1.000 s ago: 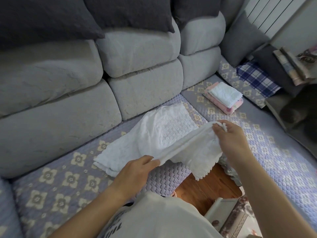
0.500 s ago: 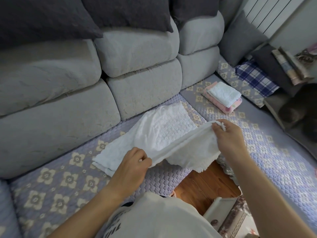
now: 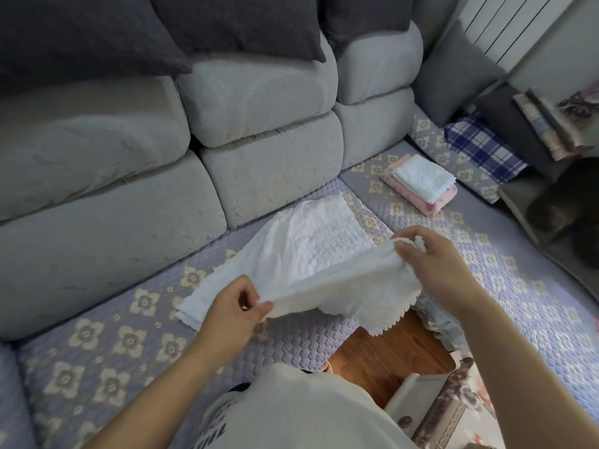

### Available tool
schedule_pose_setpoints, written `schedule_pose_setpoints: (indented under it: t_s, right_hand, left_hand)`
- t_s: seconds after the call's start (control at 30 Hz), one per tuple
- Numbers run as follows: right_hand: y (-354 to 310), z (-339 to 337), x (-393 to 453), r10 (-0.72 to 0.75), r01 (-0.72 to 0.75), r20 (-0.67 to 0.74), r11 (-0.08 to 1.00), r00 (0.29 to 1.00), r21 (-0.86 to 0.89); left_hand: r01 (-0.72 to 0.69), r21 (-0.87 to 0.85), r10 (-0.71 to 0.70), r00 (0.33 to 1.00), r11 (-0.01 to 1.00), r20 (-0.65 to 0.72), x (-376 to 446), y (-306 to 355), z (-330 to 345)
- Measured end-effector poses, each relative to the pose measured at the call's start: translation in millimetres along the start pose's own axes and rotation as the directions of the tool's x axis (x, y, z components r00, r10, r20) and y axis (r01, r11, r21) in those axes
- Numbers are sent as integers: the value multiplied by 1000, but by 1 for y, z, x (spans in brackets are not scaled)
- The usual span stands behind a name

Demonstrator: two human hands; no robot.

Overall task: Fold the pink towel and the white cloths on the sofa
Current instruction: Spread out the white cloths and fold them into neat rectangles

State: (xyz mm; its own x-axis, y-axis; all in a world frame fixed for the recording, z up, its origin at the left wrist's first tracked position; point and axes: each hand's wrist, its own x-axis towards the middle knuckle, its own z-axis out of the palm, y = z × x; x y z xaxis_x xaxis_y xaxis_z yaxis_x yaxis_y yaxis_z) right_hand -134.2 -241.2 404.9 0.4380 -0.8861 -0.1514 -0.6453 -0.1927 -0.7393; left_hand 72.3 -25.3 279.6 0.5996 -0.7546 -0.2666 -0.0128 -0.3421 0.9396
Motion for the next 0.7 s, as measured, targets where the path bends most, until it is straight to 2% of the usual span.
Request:
schedule_pose_setpoints:
  t_s: [0.03,0.1,0.17,0.23,0.27,0.37,0.4,0.43,0.5,0.53,0.57,0.6,0.67,0.7]
  right_hand:
    - [2,-2,0,-11,12,74,1000,997,-11]
    - [2,-5,-1,-31,38,234,999,972,-23]
    - [3,-3,-1,-37,79,390,993,920,-93]
    - [6,1,1,-20,140,444,961,896,-240]
    - [7,3,4,-23,160,393,934,919,-318]
    - [6,6,11,-121,148,88,865,989,-480]
    - [3,7,11,-182,160,-8,882,983,-443]
    - [-3,9,8,-219,179,-86,927,972,-330]
    - [-19,15,-3,-166,170,-118,985,979,19]
    - [-24,17,-9,-151,158,-59,978,987,134]
    - [-31,20,-15,-200,188,53,968,978,169]
    - [-36,23,-19,-271,249,200,960,941,128]
    - [-44,32,-22,-313,322,508,944,802,73]
    - [-49,36,-22,-292,309,596,948,748,76]
  left_hand:
    - [7,4,-7,1000,1000,-31,6,-1,-5]
    - [47,28,-47,999,998,-1,19,-2,-16]
    - [66,103,-76,992,992,102,30,-2,-27]
    - [42,125,-68,976,991,209,33,3,-33]
    - [11,123,-43,964,992,262,32,10,-32]
    - [-126,133,60,909,983,412,18,38,-12]
    - [-166,119,102,902,979,420,14,47,-1]
    - [-200,89,149,904,976,401,10,56,9]
    - [-233,2,219,916,973,336,6,71,25]
    - [-237,-45,239,917,970,320,6,78,29]
    - [-241,-88,256,913,967,318,6,85,32]
    - [-245,-123,272,905,962,328,7,92,33]
    - [-234,-195,291,886,953,362,9,102,32]
    - [-211,-243,292,881,947,373,9,107,31]
